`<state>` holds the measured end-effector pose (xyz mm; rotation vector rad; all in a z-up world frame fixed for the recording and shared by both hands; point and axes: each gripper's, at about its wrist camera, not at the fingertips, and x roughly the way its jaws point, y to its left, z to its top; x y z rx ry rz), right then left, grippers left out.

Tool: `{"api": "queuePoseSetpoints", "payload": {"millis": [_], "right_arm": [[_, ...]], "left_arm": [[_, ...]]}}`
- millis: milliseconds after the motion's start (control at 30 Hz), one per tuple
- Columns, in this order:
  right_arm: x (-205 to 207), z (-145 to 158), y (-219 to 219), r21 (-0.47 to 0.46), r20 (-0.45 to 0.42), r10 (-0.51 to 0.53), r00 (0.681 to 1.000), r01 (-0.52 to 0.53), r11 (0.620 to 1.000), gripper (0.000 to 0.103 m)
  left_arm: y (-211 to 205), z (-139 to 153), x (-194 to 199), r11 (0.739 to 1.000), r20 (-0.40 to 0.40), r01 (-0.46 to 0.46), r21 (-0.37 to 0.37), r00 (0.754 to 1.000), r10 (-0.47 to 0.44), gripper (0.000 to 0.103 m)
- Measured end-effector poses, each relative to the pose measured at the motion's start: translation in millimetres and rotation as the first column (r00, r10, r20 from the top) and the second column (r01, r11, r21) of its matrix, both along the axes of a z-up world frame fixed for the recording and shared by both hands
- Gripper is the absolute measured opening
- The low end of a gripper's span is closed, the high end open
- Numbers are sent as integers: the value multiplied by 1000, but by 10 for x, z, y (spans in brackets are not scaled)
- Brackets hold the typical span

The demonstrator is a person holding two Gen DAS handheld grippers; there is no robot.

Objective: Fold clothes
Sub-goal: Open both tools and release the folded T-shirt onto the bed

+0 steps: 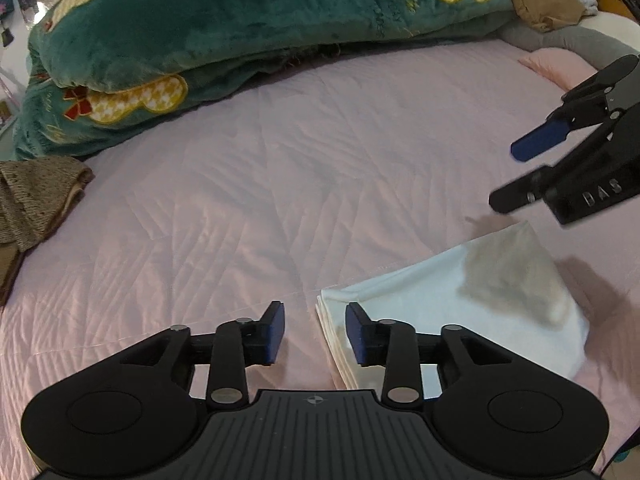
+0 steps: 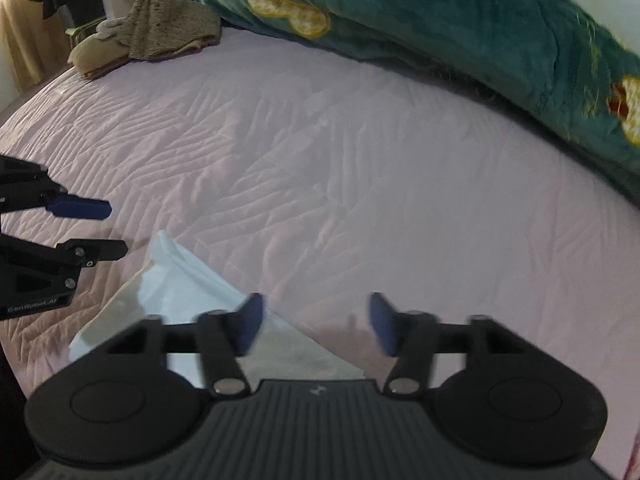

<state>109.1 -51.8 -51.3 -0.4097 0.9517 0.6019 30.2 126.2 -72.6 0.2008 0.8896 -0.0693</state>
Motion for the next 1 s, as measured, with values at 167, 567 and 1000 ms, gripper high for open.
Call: {"api": "queuePoseSetpoints", "payload": {"millis": [167,567,1000], "right_arm": [[-274,159,63,-32,41,41,998,-40,999,81],[-1126,12,-175,67,5,-80,997,79,995,86],[-1643,-370,-187,140,62,-144,988,134,981,90]], "left_arm": [[-63,143,-304,1000,20,8,1,1000,-8,43],[-224,-1,-1206,998,27,-37,-43,999,38,44],[-291,-457,-1809,987,53,-141,-74,988,145,44]]}}
